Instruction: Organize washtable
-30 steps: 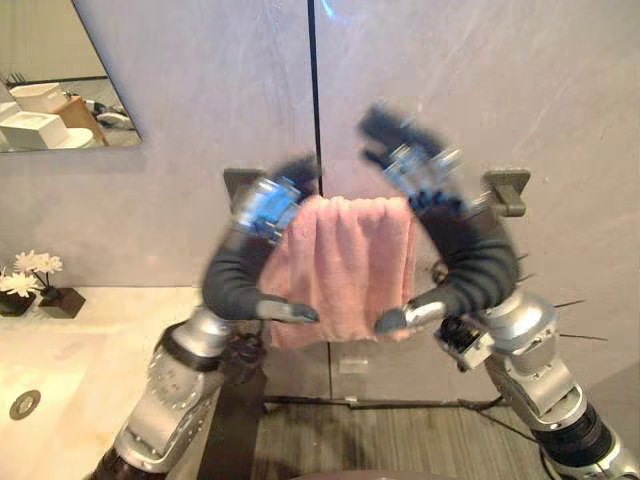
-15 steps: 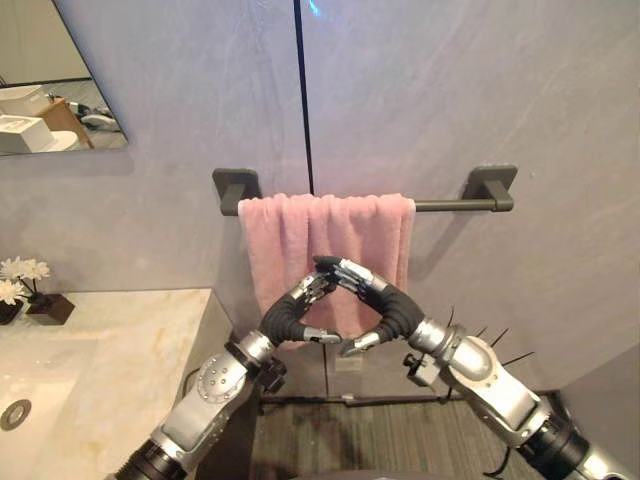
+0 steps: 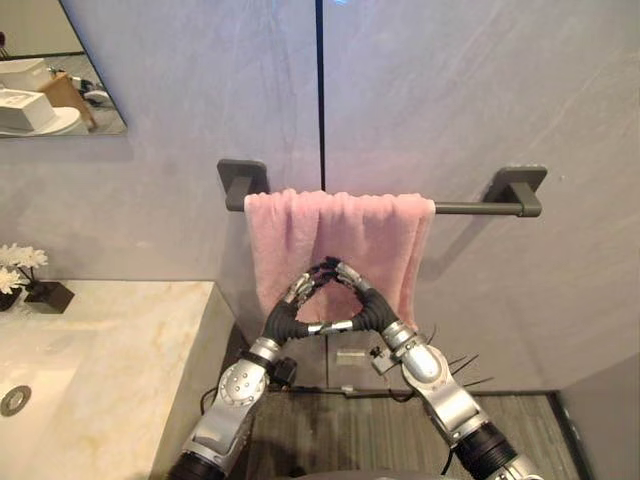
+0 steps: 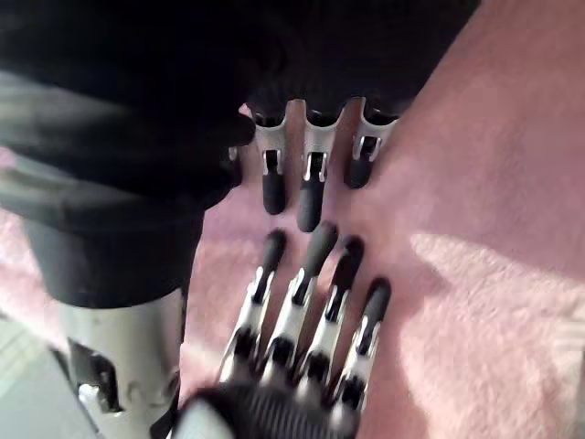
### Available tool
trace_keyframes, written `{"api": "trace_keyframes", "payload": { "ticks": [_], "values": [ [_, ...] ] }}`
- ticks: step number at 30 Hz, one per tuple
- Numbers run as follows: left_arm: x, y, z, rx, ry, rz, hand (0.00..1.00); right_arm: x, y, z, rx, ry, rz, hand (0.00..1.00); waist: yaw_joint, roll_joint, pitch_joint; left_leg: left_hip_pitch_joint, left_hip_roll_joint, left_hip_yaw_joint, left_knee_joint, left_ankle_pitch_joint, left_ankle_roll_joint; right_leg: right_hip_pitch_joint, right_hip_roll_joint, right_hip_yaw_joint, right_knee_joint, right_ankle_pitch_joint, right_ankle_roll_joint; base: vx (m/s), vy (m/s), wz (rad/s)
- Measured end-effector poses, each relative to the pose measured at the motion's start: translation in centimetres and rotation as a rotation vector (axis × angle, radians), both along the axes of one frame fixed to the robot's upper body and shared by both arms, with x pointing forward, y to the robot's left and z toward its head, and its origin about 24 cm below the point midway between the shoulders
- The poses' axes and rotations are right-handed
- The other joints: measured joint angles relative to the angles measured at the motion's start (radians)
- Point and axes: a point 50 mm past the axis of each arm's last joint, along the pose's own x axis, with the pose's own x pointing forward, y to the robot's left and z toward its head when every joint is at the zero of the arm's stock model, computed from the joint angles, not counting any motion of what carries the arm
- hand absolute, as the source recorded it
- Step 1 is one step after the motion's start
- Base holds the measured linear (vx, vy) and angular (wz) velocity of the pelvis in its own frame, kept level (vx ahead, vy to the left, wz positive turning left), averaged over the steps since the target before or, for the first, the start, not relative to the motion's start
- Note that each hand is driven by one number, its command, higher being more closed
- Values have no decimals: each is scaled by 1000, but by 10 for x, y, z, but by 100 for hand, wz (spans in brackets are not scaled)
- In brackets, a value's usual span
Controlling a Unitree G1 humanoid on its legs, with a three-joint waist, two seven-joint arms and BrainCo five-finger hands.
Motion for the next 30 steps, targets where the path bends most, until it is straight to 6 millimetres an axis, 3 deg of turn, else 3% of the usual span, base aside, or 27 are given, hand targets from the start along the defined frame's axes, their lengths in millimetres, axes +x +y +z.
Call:
{"api": "trace_keyframes", "payload": {
  "ticks": [3,9,13,18,30],
  "values": [
    [1,10,5,-35,-39,78,0,1,-36,-17,-31,87,-192,0,5,2,5,-2,0,-8,0,0,0,1,0,-7,0,-1,-1,-42,-38,7],
    [-4,34,10,-42,-61,210,0,-3,-71,-15,-4,76,-380,0,-6,1,21,-4,1,-9,0,0,0,-1,1,-11,-2,-1,-1,-25,-27,0],
    [-4,47,18,-45,-100,277,0,-6,-80,-6,42,40,-449,0,-6,-3,23,-6,0,-9,0,0,0,-1,0,-15,-3,-1,-1,0,0,0],
    [-11,58,14,-63,-82,352,0,-15,-95,1,76,3,-542,0,-7,-4,23,-7,-1,-11,0,0,0,-2,0,-17,-6,-1,-1,-9,-12,0],
    [-29,69,-1,-78,-14,434,0,-42,-123,-4,107,21,-686,0,-17,-7,25,-7,0,-14,0,-1,-1,0,0,-19,-15,-1,-1,-16,-15,1]
  ]
}}
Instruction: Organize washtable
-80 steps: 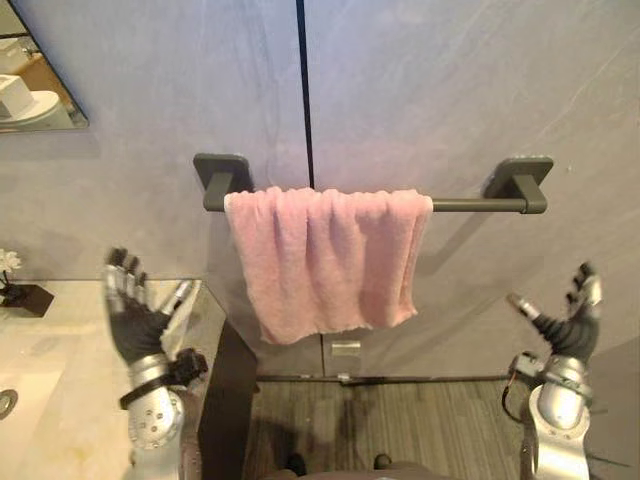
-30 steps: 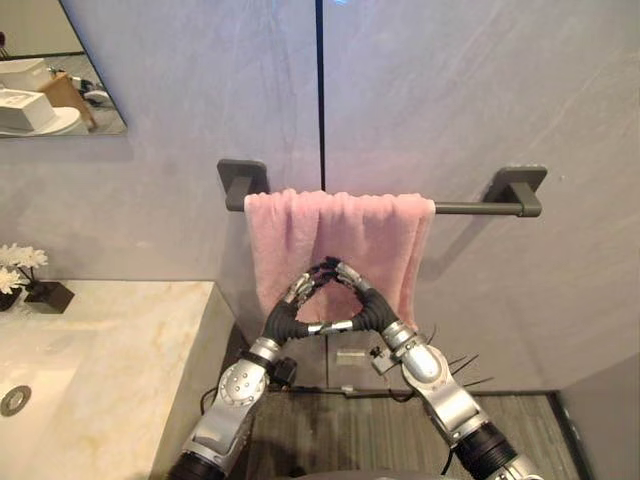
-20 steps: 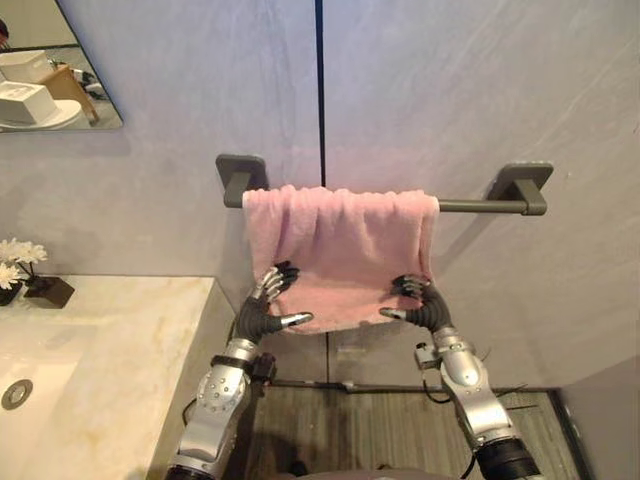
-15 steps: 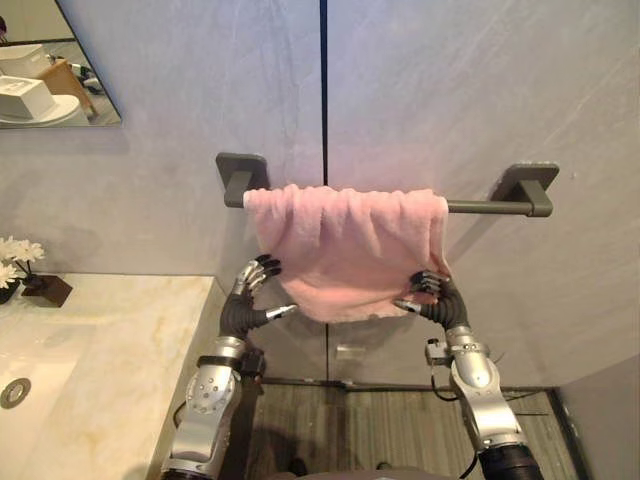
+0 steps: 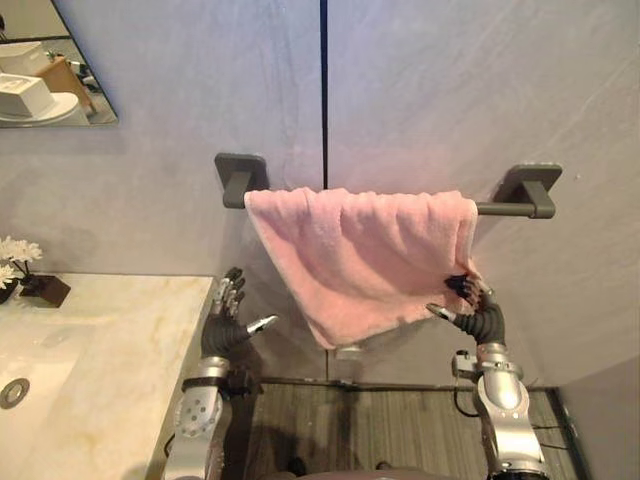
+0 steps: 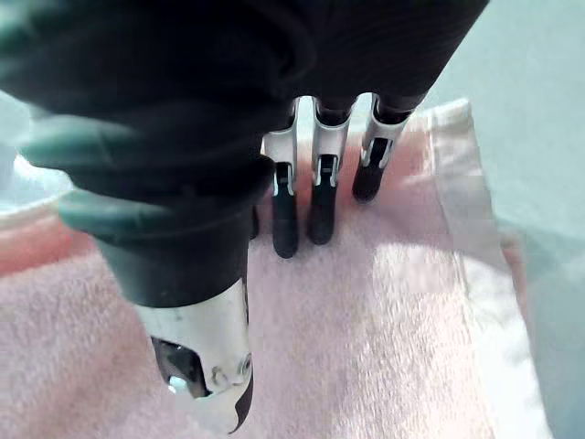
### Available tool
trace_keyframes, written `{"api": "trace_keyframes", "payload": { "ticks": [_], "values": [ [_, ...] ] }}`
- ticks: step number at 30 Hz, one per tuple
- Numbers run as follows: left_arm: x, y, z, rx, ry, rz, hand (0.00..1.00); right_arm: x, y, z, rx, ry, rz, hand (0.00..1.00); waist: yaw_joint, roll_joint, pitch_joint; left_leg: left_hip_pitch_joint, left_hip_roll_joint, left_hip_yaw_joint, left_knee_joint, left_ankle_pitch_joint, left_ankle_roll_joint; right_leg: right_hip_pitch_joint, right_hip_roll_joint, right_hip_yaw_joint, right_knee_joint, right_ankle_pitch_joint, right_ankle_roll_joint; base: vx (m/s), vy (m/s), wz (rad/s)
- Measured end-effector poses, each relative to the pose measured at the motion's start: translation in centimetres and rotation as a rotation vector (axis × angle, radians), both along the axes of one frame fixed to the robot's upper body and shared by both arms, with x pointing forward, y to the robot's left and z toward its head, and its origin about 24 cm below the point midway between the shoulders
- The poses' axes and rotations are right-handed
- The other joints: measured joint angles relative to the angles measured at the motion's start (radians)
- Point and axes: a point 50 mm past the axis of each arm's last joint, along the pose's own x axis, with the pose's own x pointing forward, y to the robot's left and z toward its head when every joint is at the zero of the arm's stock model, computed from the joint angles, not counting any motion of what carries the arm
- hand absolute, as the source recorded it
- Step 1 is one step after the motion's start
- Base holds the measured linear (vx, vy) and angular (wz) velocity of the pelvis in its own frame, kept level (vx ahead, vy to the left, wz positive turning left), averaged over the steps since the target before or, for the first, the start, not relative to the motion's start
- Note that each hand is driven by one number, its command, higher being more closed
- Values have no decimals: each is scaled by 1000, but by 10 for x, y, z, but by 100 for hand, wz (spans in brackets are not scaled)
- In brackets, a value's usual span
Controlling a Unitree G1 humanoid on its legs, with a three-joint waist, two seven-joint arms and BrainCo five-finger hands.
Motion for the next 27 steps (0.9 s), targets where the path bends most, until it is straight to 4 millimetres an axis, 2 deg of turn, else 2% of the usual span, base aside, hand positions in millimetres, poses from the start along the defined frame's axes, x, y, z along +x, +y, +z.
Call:
{"api": "trace_keyframes", "payload": {
  "ticks": [6,9,16,19,24,27],
  "values": [
    [-4,4,-9,-11,37,28,0,-15,-6,-11,91,27,-46,0,-4,0,0,0,0,1,0,0,0,0,0,1,1,0,0,0,0,0],
    [-9,5,-22,-17,101,39,0,-25,-9,-23,112,80,-55,0,-4,0,0,0,0,1,-1,0,0,-1,0,1,1,0,0,0,0,0],
    [-26,9,-64,11,310,52,0,-47,-15,-71,152,303,-102,0,-4,9,-6,0,2,5,0,0,0,-2,1,2,2,0,0,0,0,0],
    [-37,12,-85,37,418,68,0,-57,-14,-89,159,397,-95,0,-3,15,-9,1,3,13,0,0,-1,-2,2,3,5,0,0,0,0,-6],
    [-73,21,-128,67,679,107,0,-76,-8,-120,87,609,15,0,0,12,-11,10,4,25,0,0,-1,-3,2,10,11,-1,1,-25,-8,-4],
    [-90,26,-142,91,776,131,0,-87,-6,-134,70,701,48,0,4,13,-12,13,3,28,0,0,-1,-3,2,14,14,-1,1,-56,-25,-4]
  ]
}}
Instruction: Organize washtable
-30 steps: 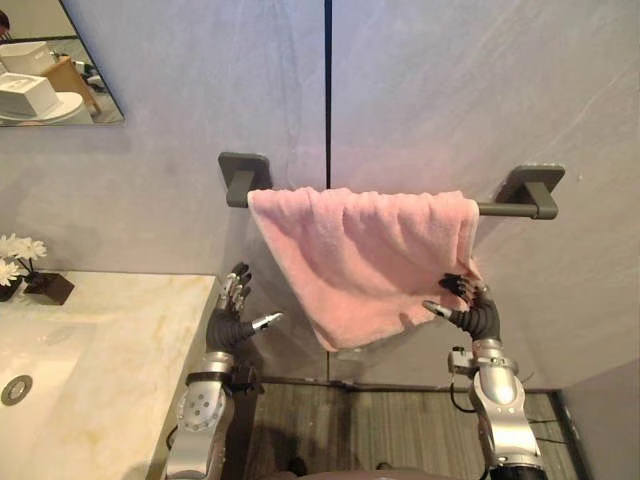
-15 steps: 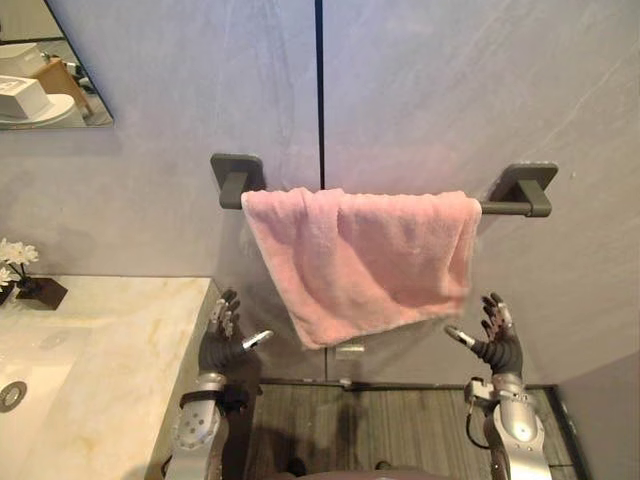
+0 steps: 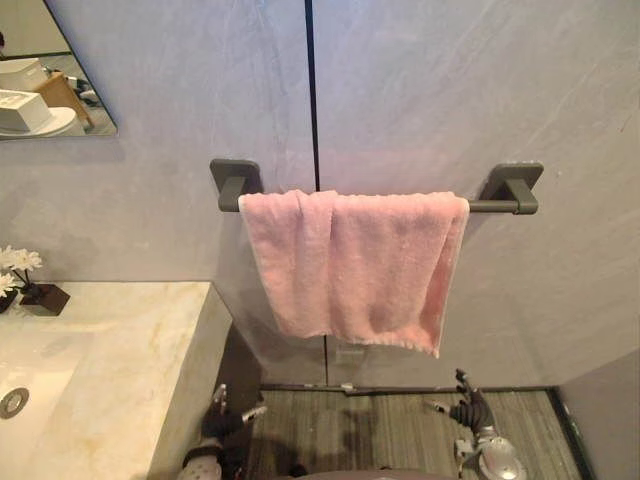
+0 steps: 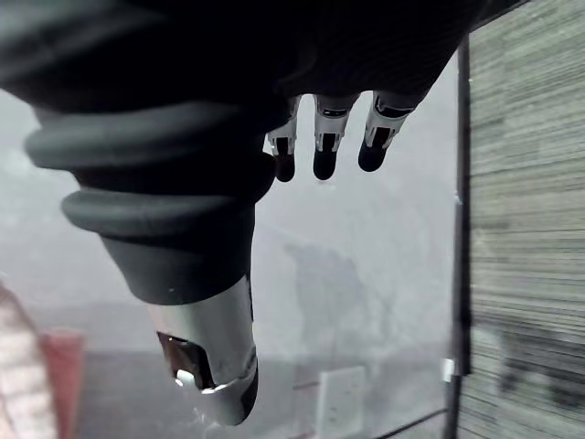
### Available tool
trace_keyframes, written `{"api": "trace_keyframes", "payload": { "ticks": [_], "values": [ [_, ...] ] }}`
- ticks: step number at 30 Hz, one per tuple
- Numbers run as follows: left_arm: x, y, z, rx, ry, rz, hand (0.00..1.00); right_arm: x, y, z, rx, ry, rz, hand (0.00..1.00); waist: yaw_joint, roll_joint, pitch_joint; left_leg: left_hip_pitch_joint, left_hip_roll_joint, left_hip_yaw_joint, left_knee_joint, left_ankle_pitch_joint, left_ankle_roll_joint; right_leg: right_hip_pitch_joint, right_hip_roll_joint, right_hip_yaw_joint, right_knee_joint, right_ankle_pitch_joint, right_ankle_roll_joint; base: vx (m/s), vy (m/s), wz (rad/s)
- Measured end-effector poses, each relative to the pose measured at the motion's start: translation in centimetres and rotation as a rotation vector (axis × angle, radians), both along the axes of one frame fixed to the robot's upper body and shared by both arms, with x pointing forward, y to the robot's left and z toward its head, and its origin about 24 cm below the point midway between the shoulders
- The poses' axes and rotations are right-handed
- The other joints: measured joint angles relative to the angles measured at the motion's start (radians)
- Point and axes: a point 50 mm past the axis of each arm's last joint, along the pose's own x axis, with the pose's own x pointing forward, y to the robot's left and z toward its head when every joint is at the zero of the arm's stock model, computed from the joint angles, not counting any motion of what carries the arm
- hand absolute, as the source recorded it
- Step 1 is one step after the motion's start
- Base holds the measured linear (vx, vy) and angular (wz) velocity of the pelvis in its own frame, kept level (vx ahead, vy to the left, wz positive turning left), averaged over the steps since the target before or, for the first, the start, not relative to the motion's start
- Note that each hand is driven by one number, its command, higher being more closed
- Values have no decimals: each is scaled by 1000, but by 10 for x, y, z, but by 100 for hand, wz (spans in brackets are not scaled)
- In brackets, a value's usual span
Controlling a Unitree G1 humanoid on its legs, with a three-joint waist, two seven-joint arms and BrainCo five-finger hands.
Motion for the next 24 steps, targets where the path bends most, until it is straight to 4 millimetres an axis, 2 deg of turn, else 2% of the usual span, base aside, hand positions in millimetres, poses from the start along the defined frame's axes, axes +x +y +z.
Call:
{"api": "trace_keyframes", "payload": {
  "ticks": [3,6,7,9,11,13,14,15,16,17,18,19,20,21,22,23,24],
  "values": [
    [-18,3,-12,3,100,14,0,-15,2,-14,-21,116,56,0,10,0,-1,5,-1,2,0,0,0,1,0,8,2,0,0,-45,-18,-7],
    [-25,3,-16,4,134,14,0,-21,1,-19,-29,152,68,0,15,0,-1,5,-1,4,-1,0,0,-2,0,11,3,0,0,-48,-20,-5],
    [-27,2,-17,0,138,25,0,-21,2,-20,-33,162,74,0,19,-9,-3,-13,0,12,0,0,0,-29,1,16,12,-1,1,-54,-17,-10],
    [-27,1,-17,-1,137,35,0,-18,3,-20,-38,159,99,0,20,0,-8,-31,0,19,0,2,-1,-55,1,21,23,0,2,-44,-13,-15],
    [-24,1,-17,6,129,43,0,-10,8,-19,-37,142,122,0,27,-5,1,-63,0,34,18,2,-1,-105,1,42,65,-1,5,-45,-11,-18],
    [-10,2,-12,13,84,37,0,-3,16,-17,-30,124,145,0,33,-19,10,-159,12,42,130,-29,13,-176,-3,47,144,-7,14,-69,-13,3],
    [1,1,-7,14,43,34,0,4,20,-15,-22,98,148,0,48,-14,22,-212,35,40,187,-43,22,-216,4,57,212,-22,22,-88,-1,37],
    [10,3,-2,23,3,32,0,8,26,-13,-13,81,159,0,45,-19,33,-238,37,19,228,-48,25,-282,-2,61,477,-114,26,-80,-3,55],
    [12,3,0,24,-9,31,0,7,28,-12,-9,76,162,0,45,-18,33,-251,35,4,247,-49,24,-294,-7,74,602,-144,43,-57,-55,79],
    [14,3,2,21,-21,38,0,5,31,-12,-3,73,168,0,46,-30,25,-273,34,-22,279,-50,24,-292,-16,95,734,-168,67,-46,-124,72],
    [14,4,4,26,-32,42,0,10,35,-10,1,55,185,0,61,-50,15,-310,31,-36,323,-49,22,-273,-23,138,811,-184,91,-55,-151,59],
    [15,4,5,26,-38,45,0,12,35,-8,0,41,186,0,74,-58,18,-330,29,-36,346,-49,22,-253,-26,161,806,-191,102,-130,-196,45],
    [15,4,5,16,-45,70,0,16,35,-5,-2,23,187,0,82,-70,20,-370,26,-37,391,-48,22,-196,-35,186,736,-192,98,-300,-282,38],
    [12,-3,3,-10,-42,104,0,22,33,-2,-13,7,183,0,102,-76,18,-418,31,-50,427,-37,6,-130,-31,184,589,-292,61,-348,-299,31],
    [12,-7,2,-21,-44,108,0,24,30,-1,-24,-1,179,0,108,-63,24,-430,39,-57,424,-25,-12,-113,-24,172,537,-318,43,-340,-266,25],
    [14,-17,1,-53,-50,114,0,32,26,3,-46,-22,177,0,119,-31,38,-459,62,-86,407,8,-42,-101,-3,144,468,-353,16,-460,-315,34],
    [17,-29,2,-90,-66,109,0,40,20,8,-73,-45,176,0,120,11,44,-513,89,-127,360,75,-66,-127,40,99,424,-385,-26,-501,-318,57]
  ]
}}
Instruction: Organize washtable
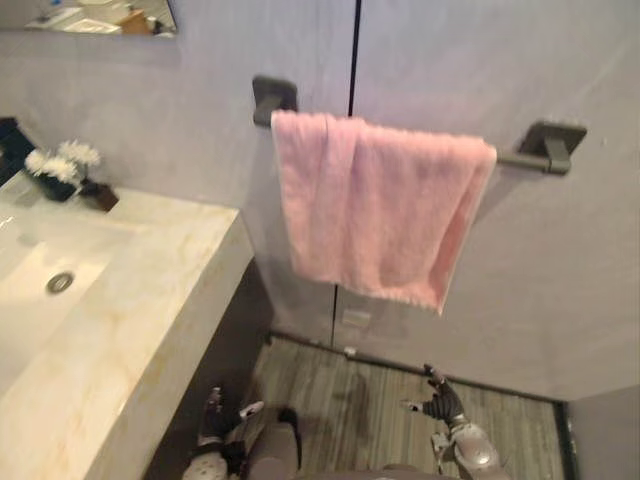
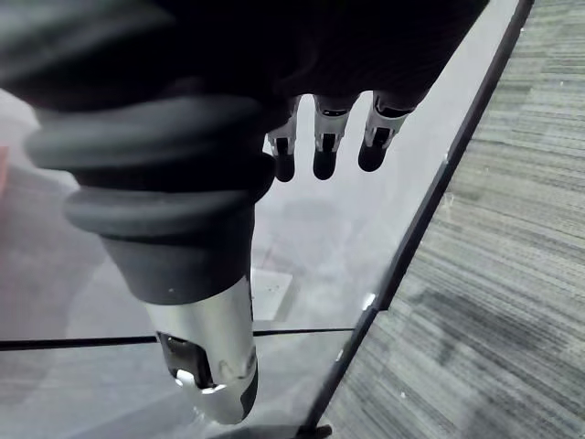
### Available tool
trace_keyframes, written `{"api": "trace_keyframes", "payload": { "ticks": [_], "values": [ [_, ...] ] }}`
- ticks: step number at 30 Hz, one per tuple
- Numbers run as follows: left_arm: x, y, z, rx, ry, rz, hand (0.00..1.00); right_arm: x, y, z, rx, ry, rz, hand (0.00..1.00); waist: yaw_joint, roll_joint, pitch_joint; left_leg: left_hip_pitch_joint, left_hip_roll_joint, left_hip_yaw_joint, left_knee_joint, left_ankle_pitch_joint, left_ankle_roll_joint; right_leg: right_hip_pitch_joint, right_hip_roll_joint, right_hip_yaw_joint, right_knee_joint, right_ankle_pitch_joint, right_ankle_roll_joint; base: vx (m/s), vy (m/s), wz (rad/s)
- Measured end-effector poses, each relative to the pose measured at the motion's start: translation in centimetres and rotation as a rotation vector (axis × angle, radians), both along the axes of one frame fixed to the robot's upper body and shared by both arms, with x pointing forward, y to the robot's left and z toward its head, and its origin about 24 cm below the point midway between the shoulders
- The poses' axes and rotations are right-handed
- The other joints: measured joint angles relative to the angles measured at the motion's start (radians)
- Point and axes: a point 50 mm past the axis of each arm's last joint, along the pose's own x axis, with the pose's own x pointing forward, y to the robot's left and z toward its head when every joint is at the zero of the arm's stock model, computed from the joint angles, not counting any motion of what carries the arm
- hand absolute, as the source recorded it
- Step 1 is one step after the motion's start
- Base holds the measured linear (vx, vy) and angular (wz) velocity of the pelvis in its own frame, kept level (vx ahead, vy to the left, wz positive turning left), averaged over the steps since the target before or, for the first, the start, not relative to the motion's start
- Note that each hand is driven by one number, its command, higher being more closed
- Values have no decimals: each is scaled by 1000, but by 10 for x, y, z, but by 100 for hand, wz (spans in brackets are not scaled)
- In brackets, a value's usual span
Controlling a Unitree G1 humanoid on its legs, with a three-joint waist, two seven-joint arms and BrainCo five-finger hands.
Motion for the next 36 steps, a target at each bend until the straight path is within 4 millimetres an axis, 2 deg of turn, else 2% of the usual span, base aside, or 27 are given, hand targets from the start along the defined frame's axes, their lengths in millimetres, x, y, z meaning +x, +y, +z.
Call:
{"api": "trace_keyframes", "payload": {
  "ticks": [1,2,3,4,5,6,7,8,9,11,12,13,14,15,16,17,19,21,23,25,26,28,30,32,34,35,36],
  "values": [
    [2,-6,0,-19,-6,3,0,2,-5,1,-17,-1,-2,0,-7,30,12,-1,15,-25,-50,15,-6,-9,30,-28,-1,19,-19,-623,-344,96],
    [5,-10,1,-21,-14,-4,0,2,-9,-1,-29,14,-12,0,-24,33,33,10,36,-26,-116,-1,-6,-11,36,-83,-23,48,-48,-509,-245,131],
    [9,-9,4,-12,-29,-22,0,-7,-11,-8,-23,55,-64,0,-25,5,54,-6,25,-8,-18,-14,6,-25,13,-138,-23,67,-73,-477,-229,123],
    [9,-7,5,-5,-33,-23,0,-9,-14,-8,-24,57,-79,0,-22,-3,53,-14,18,0,38,-18,11,-31,6,-153,-28,77,-82,-417,-224,104],
    [10,-4,7,9,-42,-31,0,-11,-19,-8,-36,59,-97,0,-26,-11,53,-19,15,35,168,-48,26,-40,-5,-184,-46,104,-87,-293,-150,60],
    [11,-2,9,16,-49,-36,0,-12,-21,-8,-36,60,-106,0,-29,-11,52,-16,23,58,239,-79,33,-41,-7,-199,-64,121,-90,-380,-150,82],
    [12,0,12,26,-66,-38,0,-15,-23,-8,-37,63,-114,0,-43,-6,48,18,50,103,354,-161,35,-40,-6,-237,-110,164,-96,-276,-73,78],
    [14,1,13,30,-72,-40,0,-16,-23,-8,-32,62,-119,0,-54,-3,44,58,68,129,392,-203,27,-37,-6,-264,-137,188,-100,-295,-24,101],
    [16,1,14,29,-78,-44,0,-19,-27,-8,-36,65,-132,0,-69,7,36,154,106,162,391,-238,20,-39,-5,-307,-167,227,-103,-160,28,89],
    [21,-1,14,27,-84,-60,0,-20,-28,-8,-34,67,-138,0,-88,26,22,254,144,180,333,-236,16,-66,-8,-362,-167,248,-105,-149,54,91],
    [28,-5,15,28,-94,-94,0,-21,-31,-8,-37,66,-152,0,-107,47,8,308,179,186,268,-220,4,-99,-10,-410,-145,252,-109,-158,84,104],
    [34,-7,17,32,-106,-116,0,-21,-33,-8,-30,63,-170,0,-121,64,-3,334,186,188,198,-219,-14,-117,-20,-440,-127,252,-109,-222,166,156],
    [47,-9,23,48,-135,-162,0,-18,-31,-9,-6,63,-198,0,-150,56,1,364,151,196,46,-219,-37,-138,-49,-491,-116,272,-102,-220,226,155],
    [54,-9,26,61,-152,-189,0,-18,-30,-11,5,72,-203,0,-159,53,1,391,141,209,-53,-213,-48,-132,-60,-516,-132,294,-95,-214,244,135],
    [55,-8,27,69,-157,-197,0,-17,-29,-12,10,75,-205,0,-157,54,0,409,136,211,-103,-210,-54,-128,-61,-526,-144,304,-87,-226,262,77],
    [53,-2,26,100,-146,-209,0,-13,-24,-14,30,74,-208,0,-154,52,0,436,130,214,-186,-209,-69,-120,-62,-528,-177,328,-57,-216,232,36],
    [46,5,22,129,-112,-216,0,-10,-17,-16,50,80,-208,0,-147,48,0,436,112,218,-206,-204,-75,-115,-70,-525,-213,370,-47,-197,187,8],
    [31,17,17,142,-67,-171,0,-14,-10,-21,70,107,-203,0,-130,40,-3,419,76,224,-202,-199,-69,-102,-85,-505,-273,416,-20,-213,106,-6],
    [22,25,12,149,-32,-136,0,-16,-7,-23,78,120,-204,0,-130,36,-1,395,55,197,-195,-191,-56,-102,-97,-496,-297,438,-10,-222,61,28],
    [18,30,8,157,-3,-124,0,-20,-4,-26,88,142,-206,0,-134,33,3,363,45,144,-193,-189,-34,-113,-68,-361,-290,411,-1,-193,-6,66],
    [16,33,8,162,6,-119,0,-23,-5,-26,85,151,-208,0,-134,28,12,349,33,109,-192,-185,-25,-118,-29,-244,-278,376,-2,-121,-34,75],
    [14,32,6,152,14,-105,0,-25,-6,-27,82,155,-209,0,-133,16,19,326,18,49,-192,-172,-27,-138,-4,-168,-222,332,3,-133,-74,87],
    [10,32,3,144,30,-84,0,-25,-4,-27,83,157,-201,0,-128,12,19,308,12,7,-190,-159,-29,-144,-5,-180,-193,306,8,-69,-82,89],
    [7,32,1,134,38,-62,0,-27,-2,-28,88,162,-197,0,-127,11,17,272,0,-71,-192,-140,-28,-144,-17,-243,-173,276,11,-24,-89,124],
    [8,29,0,121,31,-22,0,-30,0,-28,100,163,-203,0,-124,10,16,250,-5,-96,-216,-125,-4,-133,-39,-306,-164,256,12,18,-52,132],
    [8,27,0,110,29,-6,0,-31,4,-29,118,159,-214,0,-123,3,16,244,-5,-66,-231,-113,34,-115,-63,-353,-166,246,13,73,9,149],
    [8,24,-1,100,29,-3,0,-32,4,-27,122,150,-219,0,-119,-9,23,232,0,9,-208,-89,66,-92,-92,-403,-164,239,11,91,32,150]
  ]
}}
